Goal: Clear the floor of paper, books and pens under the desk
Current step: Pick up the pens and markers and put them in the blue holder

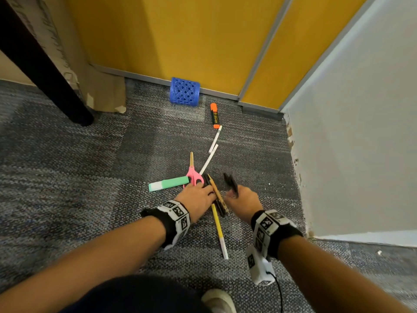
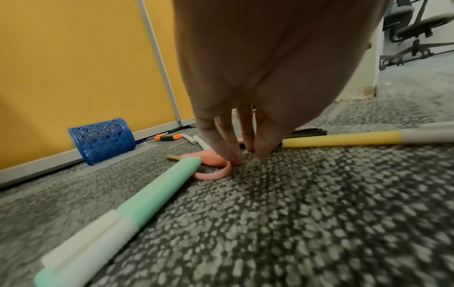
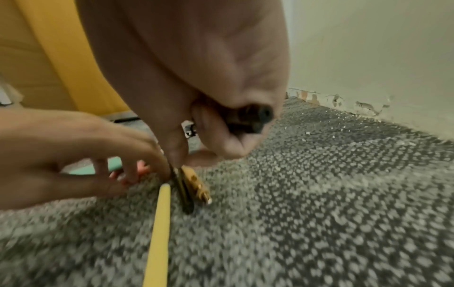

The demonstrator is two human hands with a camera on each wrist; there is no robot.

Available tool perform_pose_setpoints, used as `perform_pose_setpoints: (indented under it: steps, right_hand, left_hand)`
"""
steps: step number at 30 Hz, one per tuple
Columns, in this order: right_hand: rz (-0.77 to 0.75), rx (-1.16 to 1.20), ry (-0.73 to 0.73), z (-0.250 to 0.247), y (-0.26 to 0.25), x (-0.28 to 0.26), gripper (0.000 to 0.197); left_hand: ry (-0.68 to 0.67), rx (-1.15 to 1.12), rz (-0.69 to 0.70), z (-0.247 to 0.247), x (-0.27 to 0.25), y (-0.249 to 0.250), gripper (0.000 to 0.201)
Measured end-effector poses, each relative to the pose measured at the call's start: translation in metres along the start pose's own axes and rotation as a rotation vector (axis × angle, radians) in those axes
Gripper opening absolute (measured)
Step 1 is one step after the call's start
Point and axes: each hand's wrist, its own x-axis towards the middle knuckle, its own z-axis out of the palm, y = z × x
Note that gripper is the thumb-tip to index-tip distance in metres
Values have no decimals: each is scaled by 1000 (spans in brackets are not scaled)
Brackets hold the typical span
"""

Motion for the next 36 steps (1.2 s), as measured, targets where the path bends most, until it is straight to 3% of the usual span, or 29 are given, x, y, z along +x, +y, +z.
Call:
perform_pose_setpoints:
  steps: [3,8,12,17,20,23,27,31,34,36]
  right_hand:
    - [-18,-31,-66,12,6,-4,18]
    - [-52,-120,-55,24,9,-3,24]
    - [-61,-116,-2,26,12,-1,19]
    - [-45,-32,-124,22,23,-4,27]
    - [-37,-1,-69,20,24,-3,10]
    - [19,161,34,16,21,4,29]
    - [20,713,203,1,5,4,42]
    - [-107,821,199,-7,-7,5,30]
    - [-90,868,207,-10,-10,8,22]
    - [-64,846,236,-13,-10,8,14]
  left_hand:
    - [-18,-2,-23,3,6,2,37]
    - [-1,-46,-93,-2,10,6,43]
    - [-21,-7,-83,-9,16,4,31]
    - [-38,78,-30,-11,23,5,27]
    - [-52,45,-16,-10,23,-2,30]
    - [28,-114,-84,-9,22,-12,25]
    - [249,-264,-184,-13,22,-16,28]
    - [374,-363,-139,-22,27,-11,33]
    - [347,-421,-119,-25,25,-10,40]
    - [292,-389,-188,-20,19,-9,56]
